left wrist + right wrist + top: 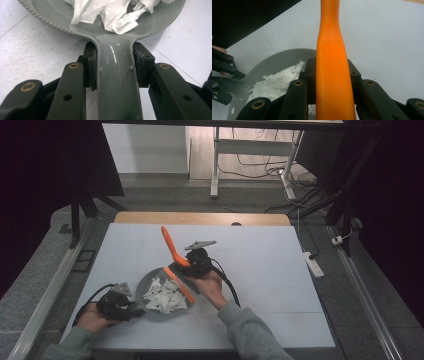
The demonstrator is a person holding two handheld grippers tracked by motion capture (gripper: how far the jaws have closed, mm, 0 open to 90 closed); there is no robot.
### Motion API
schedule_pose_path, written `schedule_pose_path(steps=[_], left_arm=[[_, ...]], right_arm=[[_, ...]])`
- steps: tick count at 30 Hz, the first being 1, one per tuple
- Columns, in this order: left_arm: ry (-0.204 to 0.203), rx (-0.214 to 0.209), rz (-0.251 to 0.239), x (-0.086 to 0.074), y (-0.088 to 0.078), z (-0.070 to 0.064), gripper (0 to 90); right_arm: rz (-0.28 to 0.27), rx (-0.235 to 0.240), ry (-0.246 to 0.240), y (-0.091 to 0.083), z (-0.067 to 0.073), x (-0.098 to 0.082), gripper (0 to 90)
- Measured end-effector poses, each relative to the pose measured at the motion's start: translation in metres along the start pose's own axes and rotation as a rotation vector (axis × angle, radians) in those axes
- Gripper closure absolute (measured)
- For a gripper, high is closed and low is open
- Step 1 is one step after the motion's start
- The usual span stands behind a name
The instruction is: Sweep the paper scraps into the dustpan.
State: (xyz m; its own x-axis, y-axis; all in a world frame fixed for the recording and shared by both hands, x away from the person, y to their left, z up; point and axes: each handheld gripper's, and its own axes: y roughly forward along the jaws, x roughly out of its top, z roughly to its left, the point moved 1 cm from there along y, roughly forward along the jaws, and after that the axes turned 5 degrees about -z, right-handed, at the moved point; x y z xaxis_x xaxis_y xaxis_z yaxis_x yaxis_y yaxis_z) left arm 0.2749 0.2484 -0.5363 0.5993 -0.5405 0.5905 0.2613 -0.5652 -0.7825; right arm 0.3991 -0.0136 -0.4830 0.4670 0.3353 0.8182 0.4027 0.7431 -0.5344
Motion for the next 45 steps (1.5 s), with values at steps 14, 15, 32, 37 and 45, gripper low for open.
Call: schedule_pose_path(steps=[14,15,32,37,45], left_arm=[[-0.007,0.008,-0.040,-0.001,-0.001,0.000,61.4],[-0.011,0.007,-0.048,-0.002,-0.001,0.000,61.4],[-0.044,0.041,-0.106,-0.003,-0.006,0.002,61.6],[-0.075,0.066,-0.163,-0.003,-0.014,0.002,61.6],[-0.152,0.130,-0.240,-0.003,-0.022,0.003,61.6]], right_arm=[[-0.001,-0.052,0.021,-0.024,-0.024,-0.009,70.3],[0.000,-0.055,0.025,-0.026,-0.026,-0.010,70.2],[-0.028,-0.068,0.039,-0.057,-0.041,-0.020,70.3],[-0.053,-0.064,0.038,-0.070,-0.046,-0.023,70.3],[-0.105,-0.051,0.046,-0.099,-0.054,-0.031,70.3]])
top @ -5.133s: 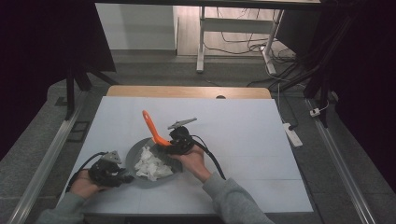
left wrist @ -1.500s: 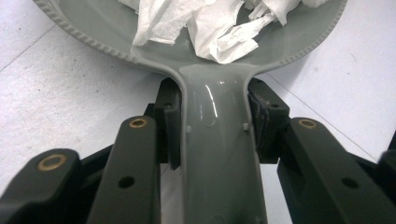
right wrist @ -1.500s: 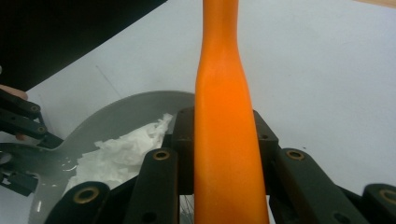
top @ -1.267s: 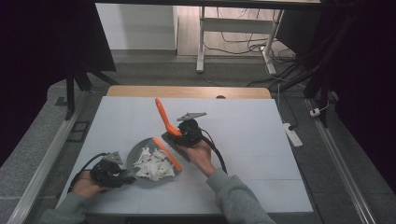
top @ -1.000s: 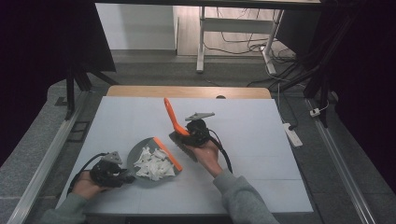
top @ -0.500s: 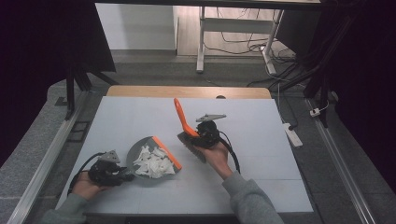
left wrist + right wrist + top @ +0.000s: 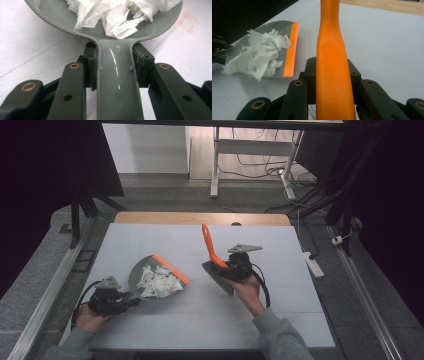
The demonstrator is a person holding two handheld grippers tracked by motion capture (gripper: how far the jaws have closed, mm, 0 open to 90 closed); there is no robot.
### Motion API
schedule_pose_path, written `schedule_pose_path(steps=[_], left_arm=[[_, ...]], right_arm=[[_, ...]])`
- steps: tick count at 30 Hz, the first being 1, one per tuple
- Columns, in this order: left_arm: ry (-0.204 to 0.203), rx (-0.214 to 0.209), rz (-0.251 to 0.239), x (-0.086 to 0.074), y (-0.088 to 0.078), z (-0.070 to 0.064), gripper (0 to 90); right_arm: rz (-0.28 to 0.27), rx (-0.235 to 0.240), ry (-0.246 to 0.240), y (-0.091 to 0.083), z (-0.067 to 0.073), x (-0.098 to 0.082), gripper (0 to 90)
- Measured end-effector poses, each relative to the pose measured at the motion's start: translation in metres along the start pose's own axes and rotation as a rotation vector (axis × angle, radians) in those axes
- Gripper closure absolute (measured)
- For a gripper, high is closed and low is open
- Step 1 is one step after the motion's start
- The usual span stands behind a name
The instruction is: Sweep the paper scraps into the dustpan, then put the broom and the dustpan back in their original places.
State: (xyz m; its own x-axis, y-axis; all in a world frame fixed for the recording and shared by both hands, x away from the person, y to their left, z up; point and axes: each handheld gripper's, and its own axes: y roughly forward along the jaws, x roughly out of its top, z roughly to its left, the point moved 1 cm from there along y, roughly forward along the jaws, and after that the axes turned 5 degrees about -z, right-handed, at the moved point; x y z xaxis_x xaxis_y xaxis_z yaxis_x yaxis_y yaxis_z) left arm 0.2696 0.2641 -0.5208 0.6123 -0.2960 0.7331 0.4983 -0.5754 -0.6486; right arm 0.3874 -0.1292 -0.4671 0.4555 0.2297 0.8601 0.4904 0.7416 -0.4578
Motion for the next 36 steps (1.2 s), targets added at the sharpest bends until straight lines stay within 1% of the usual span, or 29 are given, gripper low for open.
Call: schedule_pose_path(steps=[2,5,12,13,17,19,24,26,30,32,34,36], left_arm=[[-0.013,0.012,-0.010,0.001,-0.001,-0.001,61.6],[-0.034,0.029,-0.031,0.003,-0.002,-0.002,61.6],[-0.058,0.054,-0.059,0.006,-0.004,-0.005,61.6],[-0.061,0.058,-0.061,0.006,-0.004,-0.006,61.6],[-0.072,0.075,-0.073,0.007,-0.005,-0.007,61.6],[-0.077,0.081,-0.076,0.008,-0.004,-0.008,61.6],[-0.091,0.093,-0.084,0.008,-0.005,-0.008,61.5],[-0.103,0.104,-0.088,0.008,-0.005,-0.009,61.6],[-0.123,0.137,-0.091,0.008,-0.004,-0.011,61.5],[-0.140,0.156,-0.094,0.008,-0.003,-0.013,61.5],[-0.146,0.187,-0.090,0.008,-0.002,-0.015,61.5],[-0.145,0.229,-0.084,0.008,0.000,-0.017,61.5]], right_arm=[[-0.010,0.006,0.001,-0.008,-0.002,-0.002,70.3],[-0.023,0.012,-0.012,-0.019,-0.003,-0.005,70.3],[-0.043,0.022,-0.033,-0.043,-0.008,-0.013,70.3],[-0.046,0.029,-0.028,-0.046,-0.009,-0.014,70.3],[-0.043,0.035,-0.032,-0.056,-0.011,-0.020,70.3],[-0.037,0.031,-0.035,-0.061,-0.012,-0.023,70.3],[-0.031,0.038,-0.026,-0.072,-0.015,-0.030,70.3],[-0.025,0.039,-0.018,-0.076,-0.016,-0.033,70.3],[-0.007,0.038,-0.011,-0.081,-0.019,-0.038,70.3],[0.006,0.043,-0.002,-0.082,-0.020,-0.040,70.3],[0.023,0.056,0.009,-0.082,-0.022,-0.042,70.3],[0.037,0.064,0.010,-0.083,-0.023,-0.045,70.3]])
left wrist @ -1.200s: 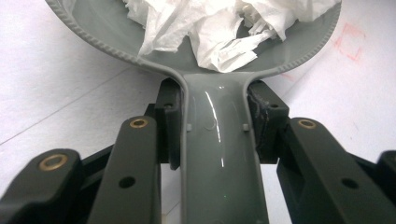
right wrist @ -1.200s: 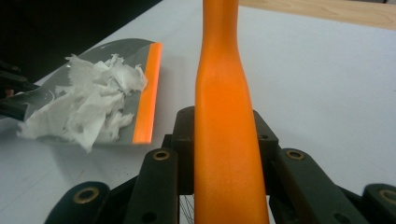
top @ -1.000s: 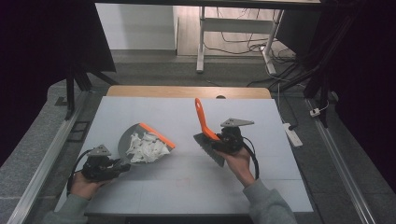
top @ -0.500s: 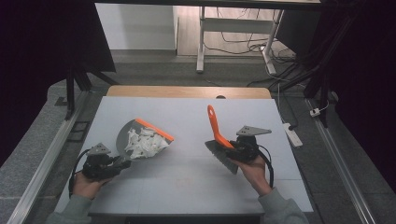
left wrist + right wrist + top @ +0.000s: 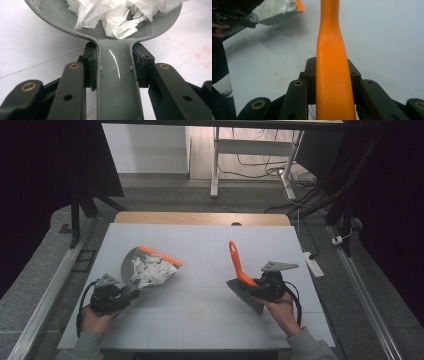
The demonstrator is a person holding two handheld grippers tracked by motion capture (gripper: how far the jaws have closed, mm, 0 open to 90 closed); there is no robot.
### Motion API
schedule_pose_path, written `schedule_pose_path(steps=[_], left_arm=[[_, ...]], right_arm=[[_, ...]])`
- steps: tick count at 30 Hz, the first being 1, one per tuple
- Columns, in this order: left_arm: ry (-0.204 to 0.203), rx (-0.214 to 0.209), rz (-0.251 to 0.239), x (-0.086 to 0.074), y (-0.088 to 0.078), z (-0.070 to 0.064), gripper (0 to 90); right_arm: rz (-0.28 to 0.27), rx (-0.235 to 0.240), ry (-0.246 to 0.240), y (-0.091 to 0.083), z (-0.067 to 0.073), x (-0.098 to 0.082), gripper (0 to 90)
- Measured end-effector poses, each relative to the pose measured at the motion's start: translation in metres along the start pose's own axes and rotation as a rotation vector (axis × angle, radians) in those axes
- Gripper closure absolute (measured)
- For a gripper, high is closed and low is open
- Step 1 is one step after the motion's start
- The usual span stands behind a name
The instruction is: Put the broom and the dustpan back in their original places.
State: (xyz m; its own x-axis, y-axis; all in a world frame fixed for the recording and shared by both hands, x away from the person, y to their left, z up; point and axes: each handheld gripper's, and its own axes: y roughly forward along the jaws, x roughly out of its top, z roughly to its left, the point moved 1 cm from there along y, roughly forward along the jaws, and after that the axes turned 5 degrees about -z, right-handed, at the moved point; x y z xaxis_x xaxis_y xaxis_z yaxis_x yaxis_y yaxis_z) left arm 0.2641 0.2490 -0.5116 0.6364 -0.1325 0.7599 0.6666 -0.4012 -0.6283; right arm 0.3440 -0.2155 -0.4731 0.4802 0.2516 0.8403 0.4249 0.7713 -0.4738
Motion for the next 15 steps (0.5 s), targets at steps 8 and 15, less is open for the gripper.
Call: schedule_pose_path(steps=[8,15], left_arm=[[-0.072,0.058,0.007,-0.001,0.007,0.004,61.5],[-0.108,0.078,0.020,0.000,0.015,0.007,61.5]], right_arm=[[0.029,0.018,-0.004,0.001,0.000,-0.005,70.3],[0.031,0.017,0.000,0.000,0.000,-0.004,70.3]])
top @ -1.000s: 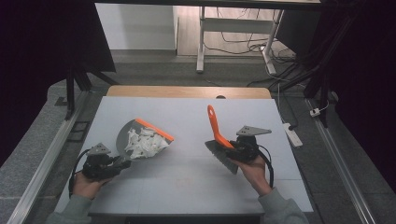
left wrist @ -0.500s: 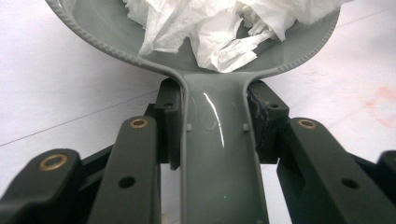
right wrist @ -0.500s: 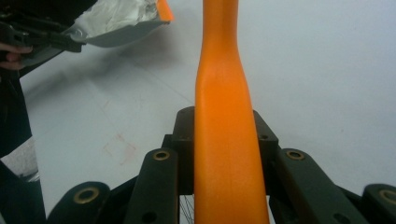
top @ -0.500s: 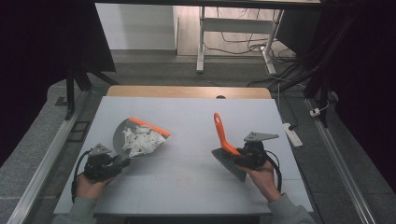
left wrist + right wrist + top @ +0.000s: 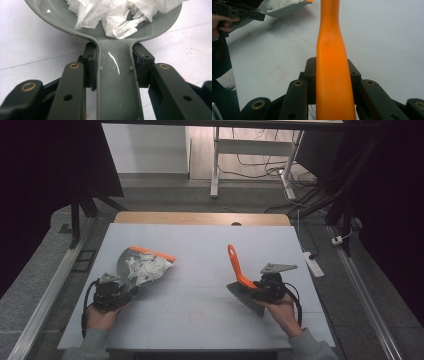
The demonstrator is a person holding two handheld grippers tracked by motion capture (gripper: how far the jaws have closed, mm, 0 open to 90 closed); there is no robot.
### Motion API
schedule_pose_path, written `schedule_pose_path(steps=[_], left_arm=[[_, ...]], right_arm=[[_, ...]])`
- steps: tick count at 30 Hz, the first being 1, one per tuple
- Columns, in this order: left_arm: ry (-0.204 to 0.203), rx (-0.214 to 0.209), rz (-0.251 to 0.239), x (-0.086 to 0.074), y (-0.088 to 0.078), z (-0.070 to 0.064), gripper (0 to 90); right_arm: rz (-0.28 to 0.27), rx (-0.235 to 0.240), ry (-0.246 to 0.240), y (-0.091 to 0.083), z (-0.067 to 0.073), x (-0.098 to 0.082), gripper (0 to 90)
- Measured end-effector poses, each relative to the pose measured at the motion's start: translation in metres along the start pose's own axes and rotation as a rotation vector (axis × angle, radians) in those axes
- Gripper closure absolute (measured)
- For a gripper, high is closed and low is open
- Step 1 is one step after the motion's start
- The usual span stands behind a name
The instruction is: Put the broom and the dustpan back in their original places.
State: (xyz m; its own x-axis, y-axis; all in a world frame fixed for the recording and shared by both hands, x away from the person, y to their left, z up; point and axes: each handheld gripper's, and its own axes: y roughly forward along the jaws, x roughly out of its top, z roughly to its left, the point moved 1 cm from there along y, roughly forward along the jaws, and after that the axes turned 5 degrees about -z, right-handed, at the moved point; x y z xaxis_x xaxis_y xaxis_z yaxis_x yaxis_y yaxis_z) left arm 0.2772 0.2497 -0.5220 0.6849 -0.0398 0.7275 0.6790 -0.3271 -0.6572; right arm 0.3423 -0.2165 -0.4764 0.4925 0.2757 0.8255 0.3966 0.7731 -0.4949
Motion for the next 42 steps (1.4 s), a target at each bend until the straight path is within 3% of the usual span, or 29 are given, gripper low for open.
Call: schedule_pose_path(steps=[16,22,26,30,37,42], left_arm=[[-0.089,0.052,0.023,0.002,0.016,0.002,61.4],[-0.092,0.083,0.057,0.002,0.025,-0.001,61.3],[-0.093,0.087,0.076,0.001,0.031,-0.005,61.0],[-0.094,0.077,0.079,0.002,0.032,-0.006,60.3],[-0.065,0.046,0.078,0.001,0.029,-0.009,46.7],[-0.019,0.053,0.065,0.001,0.023,-0.011,31.8]], right_arm=[[0.081,0.021,0.010,0.010,-0.001,-0.006,70.3],[0.128,0.015,0.029,0.016,-0.005,-0.011,70.2],[0.184,-0.020,0.031,0.023,-0.012,-0.016,70.3],[0.181,-0.035,0.052,0.025,-0.020,-0.015,70.1],[0.184,-0.032,0.084,0.025,-0.033,-0.016,69.2],[0.191,-0.062,0.043,0.026,-0.034,-0.016,64.0]])
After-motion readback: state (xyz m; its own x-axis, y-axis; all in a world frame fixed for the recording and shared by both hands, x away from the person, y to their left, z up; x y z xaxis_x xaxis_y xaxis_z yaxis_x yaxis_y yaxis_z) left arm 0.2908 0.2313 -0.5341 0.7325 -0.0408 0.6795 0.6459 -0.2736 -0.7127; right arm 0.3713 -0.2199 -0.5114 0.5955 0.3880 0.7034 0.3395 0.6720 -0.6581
